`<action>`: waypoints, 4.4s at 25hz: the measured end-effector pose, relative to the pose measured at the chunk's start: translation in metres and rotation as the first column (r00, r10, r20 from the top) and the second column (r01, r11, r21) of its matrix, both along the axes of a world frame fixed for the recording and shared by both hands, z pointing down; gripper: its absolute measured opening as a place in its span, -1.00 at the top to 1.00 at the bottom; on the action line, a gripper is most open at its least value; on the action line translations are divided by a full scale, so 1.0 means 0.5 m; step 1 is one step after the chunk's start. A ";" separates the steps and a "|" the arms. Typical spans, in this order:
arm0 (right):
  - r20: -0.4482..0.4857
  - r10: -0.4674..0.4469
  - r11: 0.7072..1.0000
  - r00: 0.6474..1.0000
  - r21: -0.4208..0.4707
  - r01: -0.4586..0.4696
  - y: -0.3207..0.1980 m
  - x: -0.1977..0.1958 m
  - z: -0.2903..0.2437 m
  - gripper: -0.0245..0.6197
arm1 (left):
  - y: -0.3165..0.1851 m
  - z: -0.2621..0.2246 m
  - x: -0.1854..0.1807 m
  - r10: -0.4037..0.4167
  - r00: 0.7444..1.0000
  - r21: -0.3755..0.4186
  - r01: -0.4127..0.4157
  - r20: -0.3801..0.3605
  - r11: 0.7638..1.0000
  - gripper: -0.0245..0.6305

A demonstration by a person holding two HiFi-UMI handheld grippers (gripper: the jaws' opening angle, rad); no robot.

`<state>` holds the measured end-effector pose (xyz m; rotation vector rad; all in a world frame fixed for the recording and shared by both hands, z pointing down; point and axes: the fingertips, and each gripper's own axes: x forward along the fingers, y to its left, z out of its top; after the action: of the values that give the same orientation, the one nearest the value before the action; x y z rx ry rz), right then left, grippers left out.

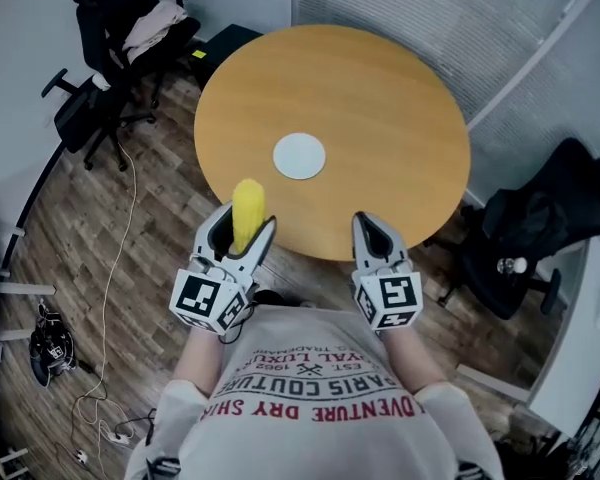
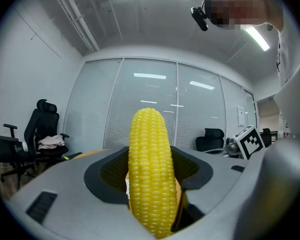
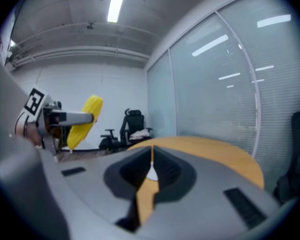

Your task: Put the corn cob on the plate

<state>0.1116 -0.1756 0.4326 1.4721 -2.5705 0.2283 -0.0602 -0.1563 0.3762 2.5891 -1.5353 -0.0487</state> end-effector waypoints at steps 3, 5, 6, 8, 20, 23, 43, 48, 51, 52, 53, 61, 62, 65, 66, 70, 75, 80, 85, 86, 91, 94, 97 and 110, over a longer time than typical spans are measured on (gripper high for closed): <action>0.000 0.030 1.000 1.000 0.000 -0.030 -0.039 0.010 0.000 0.83 | -0.048 0.007 0.011 0.027 1.000 -0.013 -0.027 0.006 1.000 0.08; -0.002 0.048 0.999 0.999 -0.008 -0.048 -0.067 0.009 0.003 0.83 | -0.087 0.014 0.010 0.044 0.999 -0.018 -0.044 0.010 0.999 0.08; -0.003 0.059 0.998 0.998 -0.013 -0.059 -0.081 0.008 0.005 0.83 | -0.107 0.019 0.010 0.056 0.998 -0.022 -0.055 0.011 0.998 0.08; -0.005 0.086 0.996 0.996 -0.023 -0.086 -0.109 0.008 0.011 0.83 | -0.148 0.031 0.008 0.084 0.996 -0.033 -0.083 0.014 0.996 0.08; 0.009 0.315 0.946 0.949 -0.085 -0.313 -0.282 -0.023 0.048 0.83 | -0.392 0.114 0.003 0.330 0.937 -0.120 -0.317 0.113 0.941 0.08; -0.005 0.355 0.930 0.935 -0.099 -0.354 -0.304 -0.030 0.074 0.83 | -0.429 0.170 0.016 0.401 0.907 -0.165 -0.379 0.131 0.911 0.08; -0.087 0.445 0.876 0.891 -0.165 -0.453 -0.319 -0.054 0.200 0.83 | -0.467 0.593 0.118 0.676 0.718 -0.610 -0.464 0.165 0.642 0.08; -0.086 0.457 0.866 0.885 -0.186 -0.465 -0.317 -0.053 0.213 0.83 | -0.466 0.625 0.128 0.703 0.685 -0.664 -0.437 0.191 0.607 0.08; -0.078 0.474 0.856 0.877 -0.190 -0.480 -0.317 -0.047 0.213 0.83 | -0.467 0.635 0.133 0.707 0.677 -0.683 -0.418 0.206 0.599 0.08; -0.077 0.478 0.854 0.875 -0.191 -0.484 -0.317 -0.046 0.213 0.83 | -0.468 0.638 0.134 0.707 0.673 -0.688 -0.409 0.216 0.599 0.08; -0.078 0.481 0.852 0.873 -0.193 -0.486 -0.317 -0.044 0.213 0.83 | -0.470 0.643 0.134 0.710 0.666 -0.695 -0.398 0.230 0.599 0.07; -0.092 0.506 0.835 0.857 -0.198 -0.514 -0.303 -0.029 0.215 0.83 | -0.477 0.667 0.137 0.717 0.619 -0.704 -0.351 0.321 0.618 0.07; -0.094 0.511 0.831 0.855 -0.200 -0.519 -0.301 -0.027 0.216 0.83 | -0.478 0.668 0.138 0.715 0.620 -0.702 -0.350 0.323 0.620 0.07; -0.091 0.524 0.823 0.847 -0.203 -0.531 -0.297 -0.023 0.218 0.83 | -0.482 0.668 0.139 0.708 0.626 -0.697 -0.347 0.326 0.628 0.07; -0.089 0.527 0.821 0.845 -0.206 -0.533 -0.296 -0.024 0.218 0.83 | -0.483 0.668 0.139 0.705 0.629 -0.695 -0.346 0.327 0.631 0.07; -0.082 0.528 0.821 0.845 -0.207 -0.533 -0.294 -0.029 0.219 0.83 | -0.490 0.664 0.141 0.688 0.655 -0.672 -0.359 0.314 0.648 0.07; -0.081 0.525 0.824 0.847 -0.198 -0.530 -0.286 -0.033 0.212 0.83 | -0.485 0.634 0.145 0.670 0.700 -0.661 -0.385 0.246 0.644 0.01; -0.079 0.524 0.830 0.848 -0.176 -0.529 -0.278 -0.033 0.196 0.83 | -0.484 0.589 0.139 0.626 0.737 -0.600 -0.387 0.254 0.700 0.00; -0.070 0.516 0.840 0.854 -0.152 -0.521 -0.270 -0.041 0.180 0.83 | -0.487 0.488 0.130 0.561 0.789 -0.450 -0.419 0.249 0.789 0.03; -0.067 0.513 0.843 0.855 -0.144 -0.518 -0.270 -0.044 0.176 0.83 | -0.485 0.475 0.125 0.554 0.798 -0.442 -0.419 0.236 0.793 0.14; -0.053 0.497 0.859 0.866 -0.113 -0.500 -0.271 -0.058 0.154 0.83 | -0.487 0.408 0.094 0.492 0.842 -0.375 -0.393 0.219 0.840 0.76; -0.047 0.499 0.861 0.865 -0.089 -0.501 -0.271 -0.063 0.139 0.83 | -0.488 0.349 0.082 0.478 0.847 -0.292 -0.408 0.234 0.865 0.82; -0.045 0.493 0.866 0.869 -0.067 -0.495 -0.275 -0.072 0.122 0.83 | -0.485 0.272 0.070 0.467 0.845 -0.172 -0.435 0.261 0.884 0.83; -0.029 0.442 0.897 0.896 0.008 -0.442 -0.310 -0.093 0.060 0.83 | -0.474 0.063 0.011 0.528 0.843 0.069 -0.536 0.103 0.842 0.83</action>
<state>0.0652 -0.3304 0.4628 2.0289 -2.1735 0.2579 -0.0546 -0.3931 0.4078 3.0286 -0.7876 0.0404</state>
